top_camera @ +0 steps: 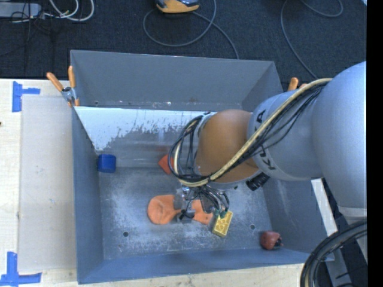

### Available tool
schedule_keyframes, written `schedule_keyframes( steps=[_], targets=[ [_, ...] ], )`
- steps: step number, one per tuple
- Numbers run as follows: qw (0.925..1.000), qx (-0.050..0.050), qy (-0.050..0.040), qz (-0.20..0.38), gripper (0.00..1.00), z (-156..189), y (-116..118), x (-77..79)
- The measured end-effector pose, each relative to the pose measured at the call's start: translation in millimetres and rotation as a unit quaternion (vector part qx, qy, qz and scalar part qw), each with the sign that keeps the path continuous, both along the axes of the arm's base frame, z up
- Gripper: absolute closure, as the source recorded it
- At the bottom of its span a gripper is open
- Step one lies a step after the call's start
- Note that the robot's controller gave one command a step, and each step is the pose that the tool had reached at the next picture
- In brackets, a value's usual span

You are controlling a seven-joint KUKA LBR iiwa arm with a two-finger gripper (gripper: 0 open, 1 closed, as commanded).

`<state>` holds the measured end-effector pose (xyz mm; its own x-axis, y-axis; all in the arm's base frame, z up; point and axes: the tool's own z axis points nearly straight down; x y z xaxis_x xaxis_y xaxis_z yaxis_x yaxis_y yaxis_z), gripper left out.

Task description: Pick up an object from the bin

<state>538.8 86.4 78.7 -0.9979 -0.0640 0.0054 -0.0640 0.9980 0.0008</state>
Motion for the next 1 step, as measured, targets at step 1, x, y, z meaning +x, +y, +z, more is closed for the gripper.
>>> schedule_keyframes(
  steps=[1],
  targets=[
    [1.0, -0.001, 0.0024, 0.0, 1.0, 14.7, -0.2, -1.3]
  ],
)
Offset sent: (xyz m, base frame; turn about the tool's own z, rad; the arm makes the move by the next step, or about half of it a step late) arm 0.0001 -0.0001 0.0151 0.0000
